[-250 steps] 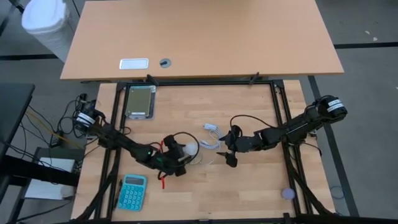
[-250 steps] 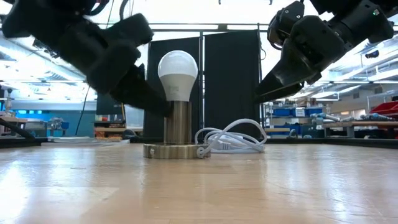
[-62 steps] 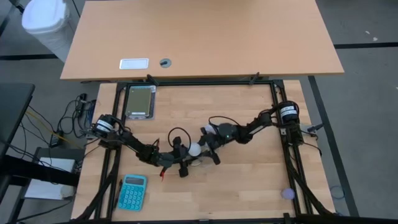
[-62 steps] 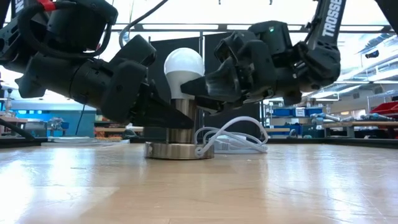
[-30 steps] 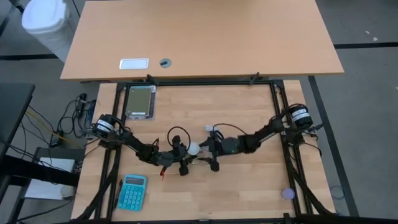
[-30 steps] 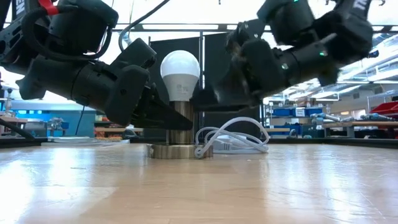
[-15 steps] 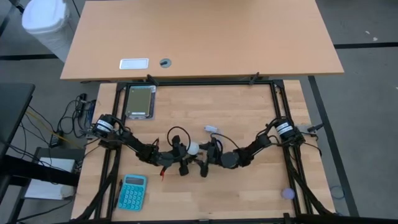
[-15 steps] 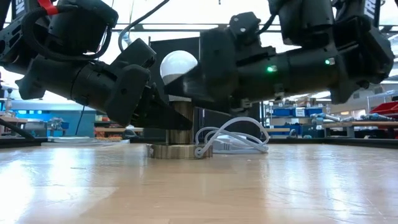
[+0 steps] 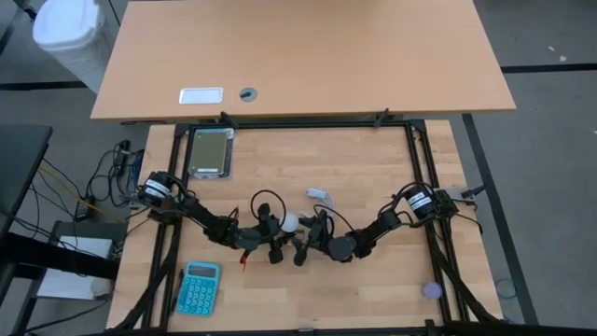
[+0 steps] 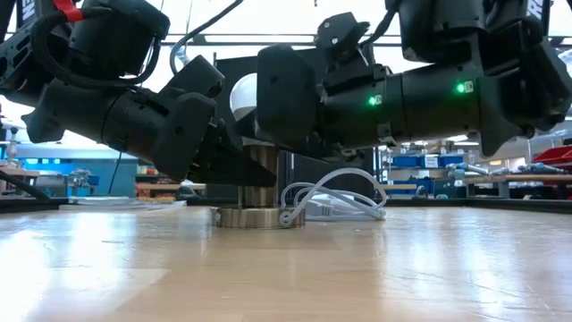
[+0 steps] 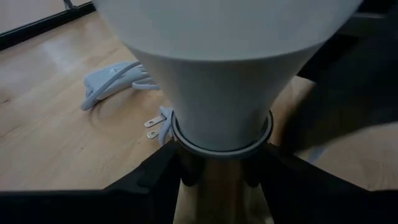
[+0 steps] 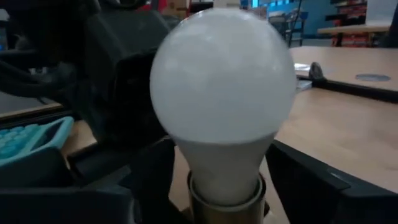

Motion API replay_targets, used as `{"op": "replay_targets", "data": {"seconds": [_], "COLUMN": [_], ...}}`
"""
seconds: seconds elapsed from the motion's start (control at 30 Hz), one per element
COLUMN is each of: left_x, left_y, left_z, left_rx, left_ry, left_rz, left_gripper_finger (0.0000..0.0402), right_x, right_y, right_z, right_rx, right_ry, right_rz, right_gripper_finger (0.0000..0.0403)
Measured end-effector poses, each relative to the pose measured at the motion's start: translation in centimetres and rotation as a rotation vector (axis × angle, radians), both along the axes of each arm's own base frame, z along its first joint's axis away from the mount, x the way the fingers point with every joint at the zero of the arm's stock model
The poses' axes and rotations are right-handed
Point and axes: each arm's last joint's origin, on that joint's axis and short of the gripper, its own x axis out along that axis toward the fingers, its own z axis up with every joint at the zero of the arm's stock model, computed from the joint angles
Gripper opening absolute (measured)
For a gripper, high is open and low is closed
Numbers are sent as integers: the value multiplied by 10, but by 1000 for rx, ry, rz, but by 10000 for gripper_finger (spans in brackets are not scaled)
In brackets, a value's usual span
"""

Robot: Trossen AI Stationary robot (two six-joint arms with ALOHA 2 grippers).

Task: Screw lightbulb
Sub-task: Remove the lightbulb from the lamp

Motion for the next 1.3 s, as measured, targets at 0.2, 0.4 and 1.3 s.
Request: {"op": "replay_targets", "data": {"seconds": [0.2,0.4,1.3], "left_x": [0,0,0], "left_y": [0,0,-3], "left_z": [0,0,0], "left_rx": [0,1,1], "left_ry": [0,3,13], "left_rz": [8,7,-80], "left_gripper_finger": [193,193,193], "right_x": [2,2,-18], "right_y": [-5,-5,-67], "right_z": [0,0,-15], "right_rx": [3,-5,-8], "right_ry": [-4,3,-53], "right_rz": [14,18,682], "right_gripper_finger": [198,187,172]}}
